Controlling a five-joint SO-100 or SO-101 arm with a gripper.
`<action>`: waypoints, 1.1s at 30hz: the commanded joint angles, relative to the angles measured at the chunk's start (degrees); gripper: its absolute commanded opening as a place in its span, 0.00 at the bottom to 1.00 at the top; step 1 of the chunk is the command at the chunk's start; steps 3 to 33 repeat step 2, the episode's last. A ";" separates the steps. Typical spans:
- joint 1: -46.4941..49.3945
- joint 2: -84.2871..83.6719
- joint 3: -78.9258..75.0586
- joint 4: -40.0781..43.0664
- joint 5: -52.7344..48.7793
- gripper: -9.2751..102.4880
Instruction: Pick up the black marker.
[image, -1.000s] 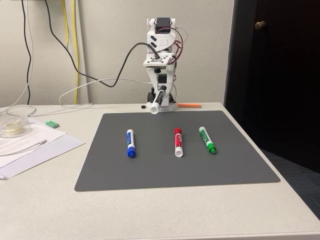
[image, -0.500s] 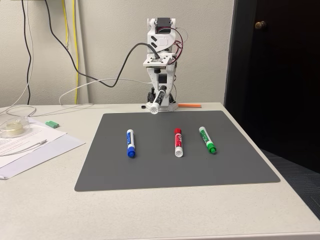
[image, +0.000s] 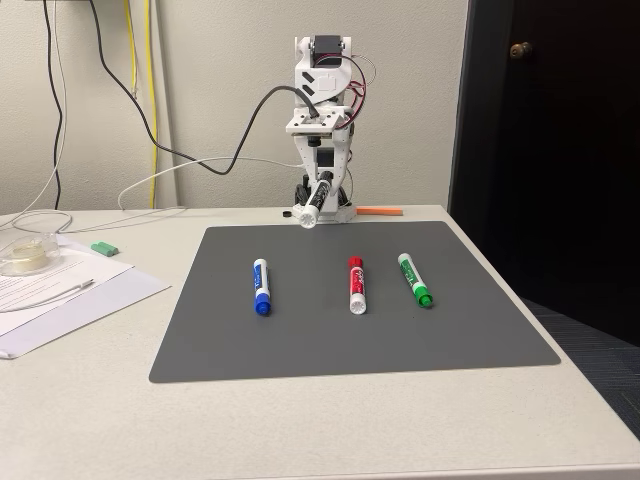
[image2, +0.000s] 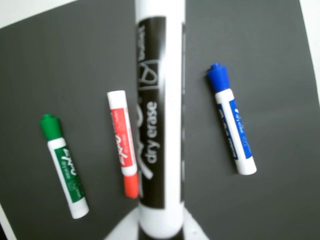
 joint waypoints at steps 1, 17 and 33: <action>-0.79 2.02 -2.64 0.00 0.26 0.08; -0.79 2.02 -2.64 0.00 0.26 0.08; -0.79 2.02 -2.64 0.00 0.26 0.08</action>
